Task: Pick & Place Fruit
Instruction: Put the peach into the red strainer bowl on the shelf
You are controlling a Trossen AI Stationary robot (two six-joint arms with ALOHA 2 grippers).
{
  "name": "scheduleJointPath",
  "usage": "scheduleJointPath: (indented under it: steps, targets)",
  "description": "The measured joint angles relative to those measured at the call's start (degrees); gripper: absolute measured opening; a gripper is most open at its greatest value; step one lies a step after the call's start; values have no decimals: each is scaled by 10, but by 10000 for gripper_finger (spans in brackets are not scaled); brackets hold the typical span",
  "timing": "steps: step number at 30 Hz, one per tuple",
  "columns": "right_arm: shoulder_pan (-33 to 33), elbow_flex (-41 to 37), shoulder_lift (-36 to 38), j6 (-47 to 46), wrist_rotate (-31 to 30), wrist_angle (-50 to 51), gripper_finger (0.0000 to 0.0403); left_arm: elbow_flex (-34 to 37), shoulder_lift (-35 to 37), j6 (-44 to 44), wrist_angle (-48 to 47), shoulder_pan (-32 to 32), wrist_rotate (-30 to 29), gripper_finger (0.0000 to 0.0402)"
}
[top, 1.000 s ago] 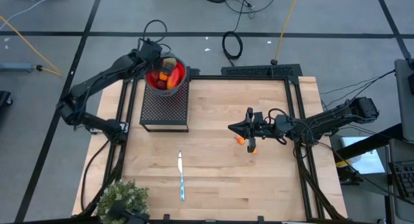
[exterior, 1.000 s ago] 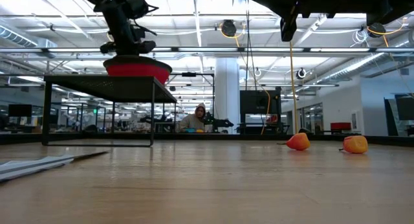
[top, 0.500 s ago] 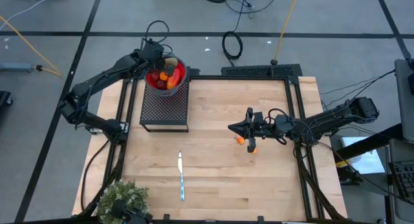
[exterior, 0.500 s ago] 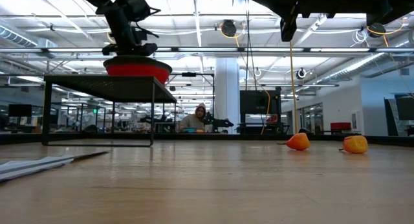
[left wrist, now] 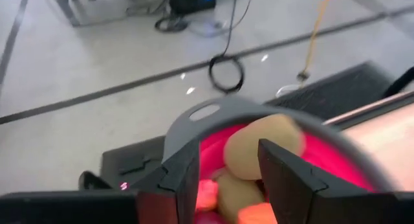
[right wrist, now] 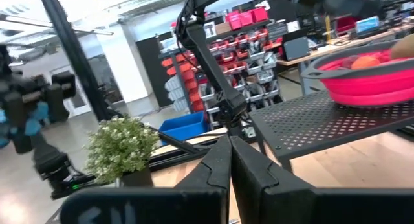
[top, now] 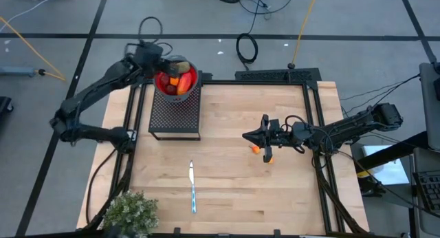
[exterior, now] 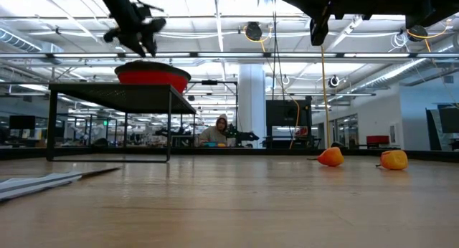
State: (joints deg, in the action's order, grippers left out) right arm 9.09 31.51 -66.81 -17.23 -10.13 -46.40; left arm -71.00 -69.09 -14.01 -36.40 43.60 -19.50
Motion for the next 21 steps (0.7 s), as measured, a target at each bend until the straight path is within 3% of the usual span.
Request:
scheduleJointPath:
  steps: [8, 15, 21]
  targets:
    - [0, 0, 4, 17, 15, 34, 0, 0, 103, -33, -2, -90, 24, 141]
    - [0, 0, 42, 15, 15, 188, 0, 0, 141, -29, 0, -192, 108, 85]
    - [0, 0, 90, 8, 53, 313, 0, 0, 144, -14, 0, -262, 126, 25]
